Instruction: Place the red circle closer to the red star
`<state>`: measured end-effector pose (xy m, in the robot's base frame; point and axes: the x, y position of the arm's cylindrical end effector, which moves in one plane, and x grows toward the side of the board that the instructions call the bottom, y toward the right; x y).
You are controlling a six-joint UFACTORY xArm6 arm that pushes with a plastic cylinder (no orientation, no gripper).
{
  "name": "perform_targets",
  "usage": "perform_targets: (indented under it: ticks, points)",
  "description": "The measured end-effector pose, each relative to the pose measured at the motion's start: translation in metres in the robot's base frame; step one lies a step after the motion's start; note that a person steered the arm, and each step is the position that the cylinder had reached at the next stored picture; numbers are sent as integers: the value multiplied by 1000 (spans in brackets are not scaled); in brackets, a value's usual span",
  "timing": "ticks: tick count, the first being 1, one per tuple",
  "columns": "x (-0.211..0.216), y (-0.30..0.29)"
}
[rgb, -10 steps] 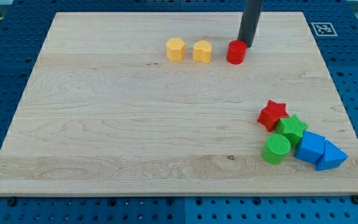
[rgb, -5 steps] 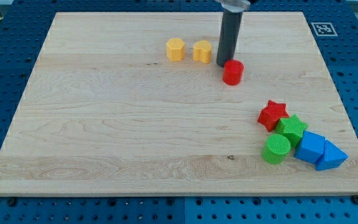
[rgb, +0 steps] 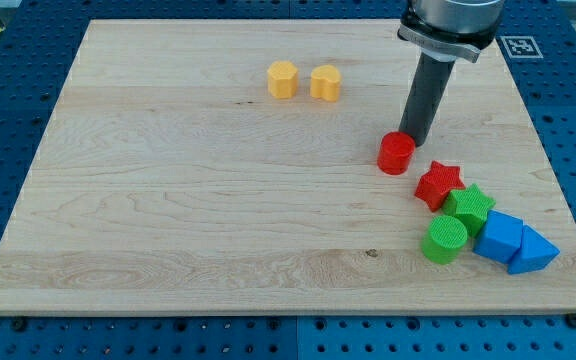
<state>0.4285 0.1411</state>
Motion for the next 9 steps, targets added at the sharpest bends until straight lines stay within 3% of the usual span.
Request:
perform_targets:
  ticks: [3, 5, 7, 8, 9]
  points:
    - [11, -65]
    - [68, -70]
    - [91, -80]
    - [73, -126]
    - [26, -193]
